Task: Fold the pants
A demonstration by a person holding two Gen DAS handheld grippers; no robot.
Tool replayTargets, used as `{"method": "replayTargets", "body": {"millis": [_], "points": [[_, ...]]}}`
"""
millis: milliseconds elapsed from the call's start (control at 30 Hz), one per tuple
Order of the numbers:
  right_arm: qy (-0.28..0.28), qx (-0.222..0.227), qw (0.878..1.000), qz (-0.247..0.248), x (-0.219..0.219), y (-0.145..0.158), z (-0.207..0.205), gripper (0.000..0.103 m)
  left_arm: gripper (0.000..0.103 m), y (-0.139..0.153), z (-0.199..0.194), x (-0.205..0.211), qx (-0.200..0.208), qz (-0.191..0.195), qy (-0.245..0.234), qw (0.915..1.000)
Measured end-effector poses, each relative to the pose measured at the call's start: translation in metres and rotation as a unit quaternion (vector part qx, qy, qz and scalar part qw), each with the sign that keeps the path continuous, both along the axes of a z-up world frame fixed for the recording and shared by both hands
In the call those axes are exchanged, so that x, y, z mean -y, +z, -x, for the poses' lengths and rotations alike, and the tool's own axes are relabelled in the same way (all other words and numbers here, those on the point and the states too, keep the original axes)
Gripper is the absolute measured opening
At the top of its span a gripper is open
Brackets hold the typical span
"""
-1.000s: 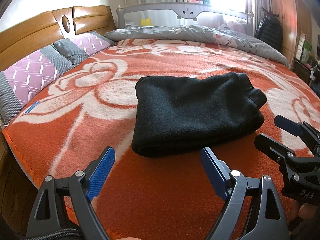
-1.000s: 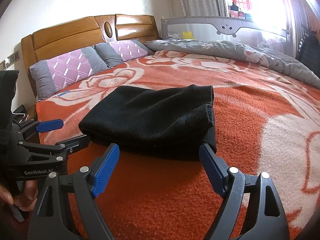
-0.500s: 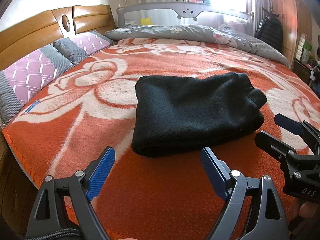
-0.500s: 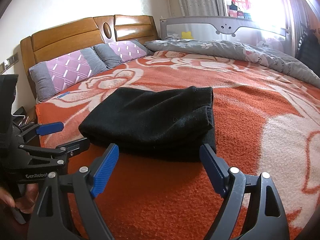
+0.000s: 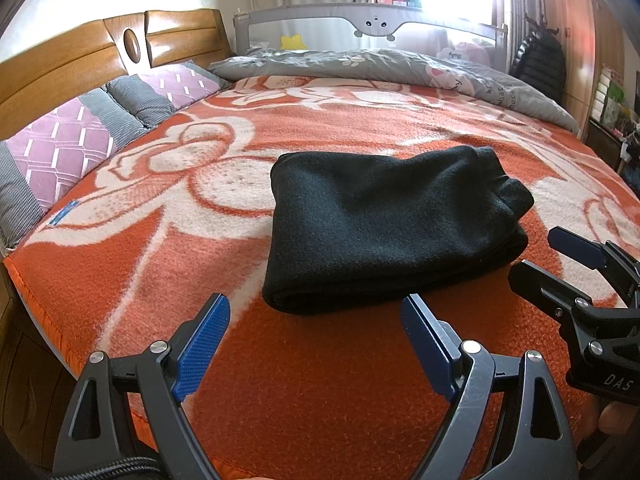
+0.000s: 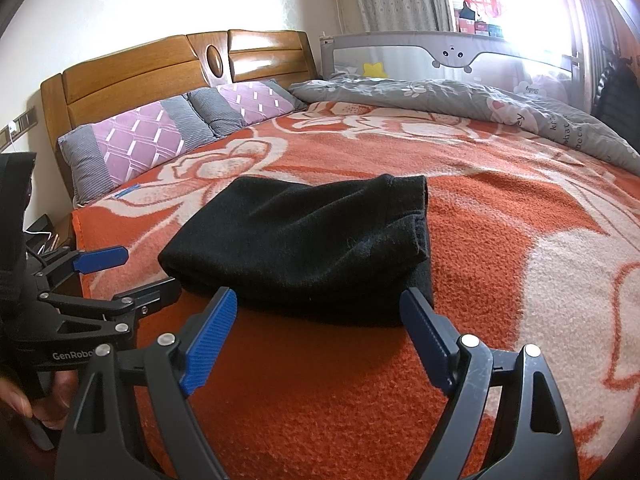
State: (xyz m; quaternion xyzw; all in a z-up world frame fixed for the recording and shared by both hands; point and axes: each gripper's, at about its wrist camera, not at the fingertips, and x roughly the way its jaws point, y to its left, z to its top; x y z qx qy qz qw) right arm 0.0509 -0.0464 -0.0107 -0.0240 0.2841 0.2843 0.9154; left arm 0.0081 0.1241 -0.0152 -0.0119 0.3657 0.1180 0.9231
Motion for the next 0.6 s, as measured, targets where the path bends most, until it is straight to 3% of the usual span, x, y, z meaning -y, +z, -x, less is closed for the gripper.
{"method": "replayTargets", "body": {"millis": [600], "points": [[-0.004,0.0,1.0,-0.004,-0.0022,0.0039,-0.0022,0.085,0.088,0.0039,-0.0017,-0.0012,0.0,0.007,0.005,1.0]]}}
